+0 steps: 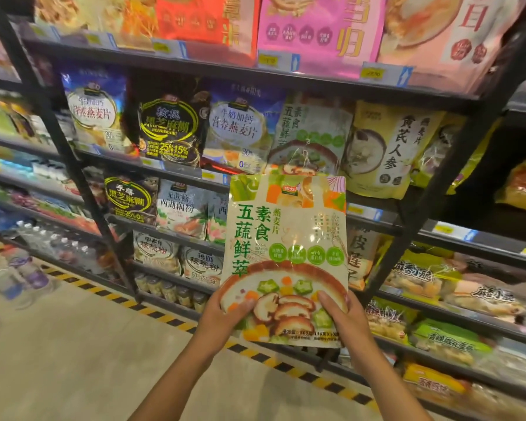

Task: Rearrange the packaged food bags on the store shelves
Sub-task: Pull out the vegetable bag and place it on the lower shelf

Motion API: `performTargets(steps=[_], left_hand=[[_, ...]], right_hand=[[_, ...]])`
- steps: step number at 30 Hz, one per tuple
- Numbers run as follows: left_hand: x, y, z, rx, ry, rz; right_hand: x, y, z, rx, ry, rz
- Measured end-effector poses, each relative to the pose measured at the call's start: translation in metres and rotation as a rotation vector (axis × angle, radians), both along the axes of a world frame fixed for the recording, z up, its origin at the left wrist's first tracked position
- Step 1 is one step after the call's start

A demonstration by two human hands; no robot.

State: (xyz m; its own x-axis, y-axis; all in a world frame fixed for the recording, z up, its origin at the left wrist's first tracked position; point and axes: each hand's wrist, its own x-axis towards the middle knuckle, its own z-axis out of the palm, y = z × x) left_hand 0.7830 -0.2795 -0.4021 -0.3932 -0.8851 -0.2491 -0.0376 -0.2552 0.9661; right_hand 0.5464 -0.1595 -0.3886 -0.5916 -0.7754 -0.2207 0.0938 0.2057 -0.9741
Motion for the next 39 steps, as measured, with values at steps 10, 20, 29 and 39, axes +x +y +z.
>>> performTargets(steps=[10,20,29,39], left_hand=[[-0.012,-0.070,0.005,0.003,-0.022,-0.055],[-0.068,-0.172,0.045,-0.203,-0.081,-0.129],[-0.135,-0.240,0.094,-0.335,-0.043,-0.165],[-0.202,-0.315,0.127,-0.459,-0.075,-0.208]], right_hand=[[-0.013,-0.055,0.008,0.012,0.038,0.022],[-0.064,-0.138,0.041,-0.077,0.089,0.012],[-0.124,-0.204,0.076,-0.135,0.165,-0.052],[-0.190,-0.265,0.106,-0.156,0.268,-0.085]])
